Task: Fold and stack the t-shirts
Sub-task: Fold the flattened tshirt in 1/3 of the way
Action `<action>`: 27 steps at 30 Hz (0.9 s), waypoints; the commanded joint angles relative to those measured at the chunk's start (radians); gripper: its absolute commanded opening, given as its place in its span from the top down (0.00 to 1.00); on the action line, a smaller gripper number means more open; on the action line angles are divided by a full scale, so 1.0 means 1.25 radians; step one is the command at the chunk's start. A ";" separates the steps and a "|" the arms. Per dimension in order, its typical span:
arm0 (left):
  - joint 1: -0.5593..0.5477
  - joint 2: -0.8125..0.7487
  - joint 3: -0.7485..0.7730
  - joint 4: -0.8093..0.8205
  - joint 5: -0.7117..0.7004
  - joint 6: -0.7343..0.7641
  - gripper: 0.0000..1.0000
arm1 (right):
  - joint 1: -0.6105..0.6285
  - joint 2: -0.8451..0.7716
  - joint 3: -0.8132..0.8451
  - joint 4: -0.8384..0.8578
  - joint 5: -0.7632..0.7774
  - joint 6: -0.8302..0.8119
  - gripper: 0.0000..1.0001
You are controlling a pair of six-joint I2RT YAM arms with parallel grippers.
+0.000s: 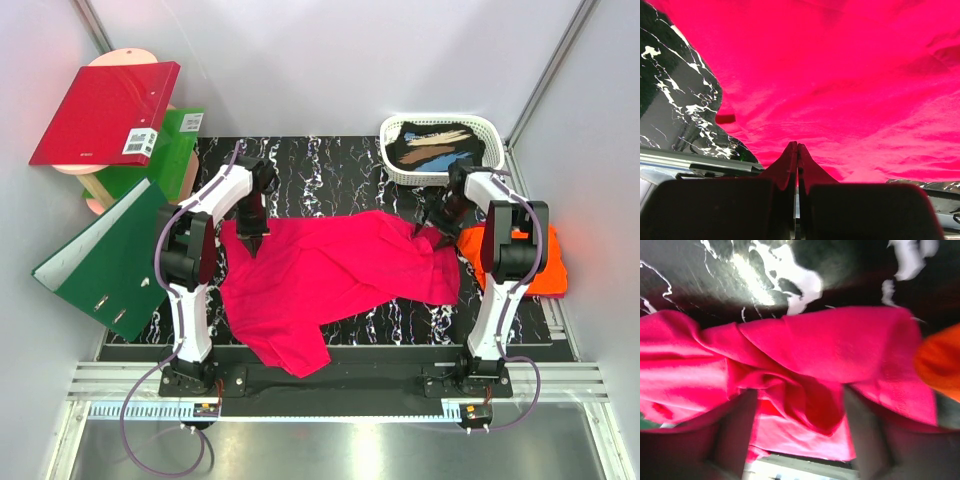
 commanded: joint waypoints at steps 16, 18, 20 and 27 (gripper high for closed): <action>-0.020 -0.027 -0.029 -0.037 0.020 -0.011 0.59 | -0.004 -0.106 -0.001 0.026 0.021 0.009 0.15; -0.020 -0.032 -0.034 -0.036 0.017 -0.011 0.46 | -0.004 -0.090 0.000 0.030 -0.007 0.011 0.19; -0.020 -0.034 -0.037 -0.037 0.016 -0.012 0.35 | -0.004 -0.067 0.006 0.032 -0.025 0.009 0.22; -0.020 -0.017 -0.042 -0.033 -0.001 -0.023 0.32 | -0.004 -0.003 0.046 0.035 -0.053 -0.003 0.59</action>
